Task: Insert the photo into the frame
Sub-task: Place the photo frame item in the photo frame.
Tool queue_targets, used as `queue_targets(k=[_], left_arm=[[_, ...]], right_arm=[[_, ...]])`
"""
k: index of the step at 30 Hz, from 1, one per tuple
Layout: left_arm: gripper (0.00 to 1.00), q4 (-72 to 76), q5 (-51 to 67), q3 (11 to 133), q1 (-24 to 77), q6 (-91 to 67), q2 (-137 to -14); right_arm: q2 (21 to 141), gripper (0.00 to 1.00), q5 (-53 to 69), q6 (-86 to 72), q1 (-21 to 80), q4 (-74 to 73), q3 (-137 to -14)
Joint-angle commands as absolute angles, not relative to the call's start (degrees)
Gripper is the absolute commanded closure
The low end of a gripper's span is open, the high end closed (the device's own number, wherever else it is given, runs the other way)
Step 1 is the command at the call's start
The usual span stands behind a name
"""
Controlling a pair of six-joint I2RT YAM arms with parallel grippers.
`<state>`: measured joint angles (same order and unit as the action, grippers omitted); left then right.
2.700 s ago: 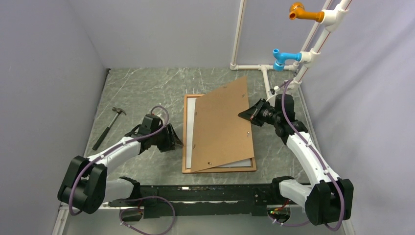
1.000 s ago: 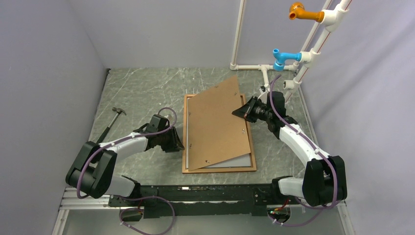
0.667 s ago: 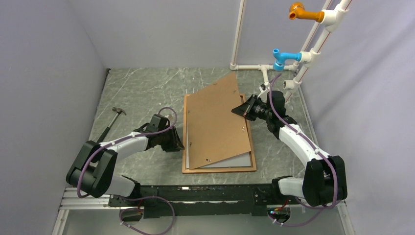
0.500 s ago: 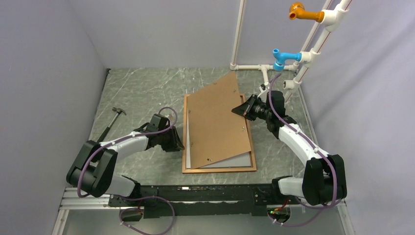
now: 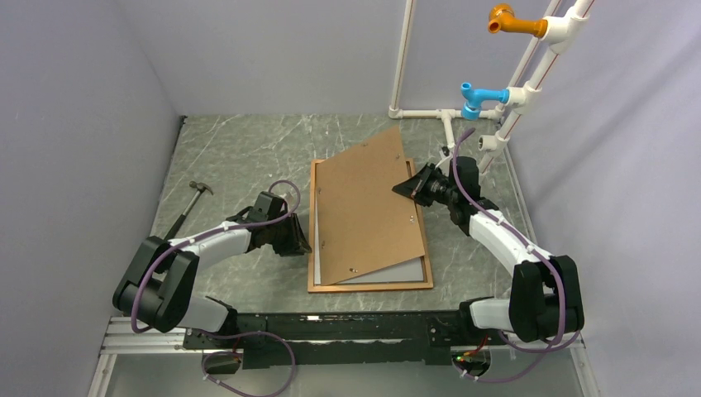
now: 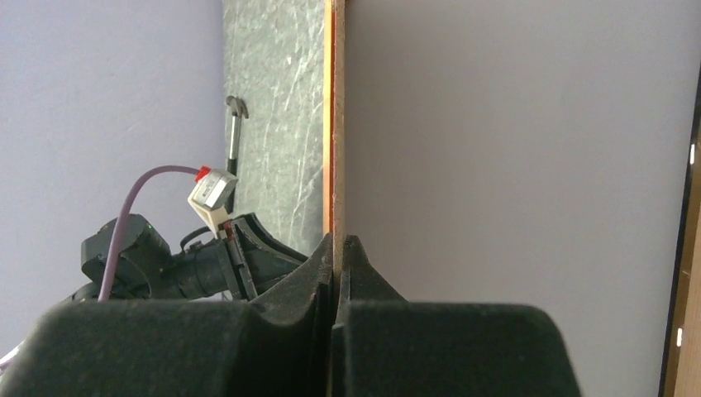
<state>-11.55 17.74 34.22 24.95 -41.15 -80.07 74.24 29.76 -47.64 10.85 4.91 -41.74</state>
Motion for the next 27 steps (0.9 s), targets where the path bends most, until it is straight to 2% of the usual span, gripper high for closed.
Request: queue_targets(k=[1, 15, 21, 27], left_arm=[[0.66, -13.24, 14.15, 34.63, 25.13, -39.32, -81.48], [0.66, -13.57, 14.16, 35.02, 25.3, -39.13, -81.33], [0.61, -14.61, 13.24, 35.33, 25.48, -38.68, -79.81], [0.51, -15.81, 11.98, 35.33, 25.53, -38.28, -77.37]], right_arm=[[73.36, 1.0, 27.79, -49.47, 11.16, 9.46, -38.68], [74.68, 1.0, 27.14, -46.14, 12.13, 8.85, -34.96], [75.21, 1.0, 25.37, -40.96, 12.35, 4.55, -36.87], [76.16, 0.7, 24.12, -35.7, 13.21, 1.02, -38.71]])
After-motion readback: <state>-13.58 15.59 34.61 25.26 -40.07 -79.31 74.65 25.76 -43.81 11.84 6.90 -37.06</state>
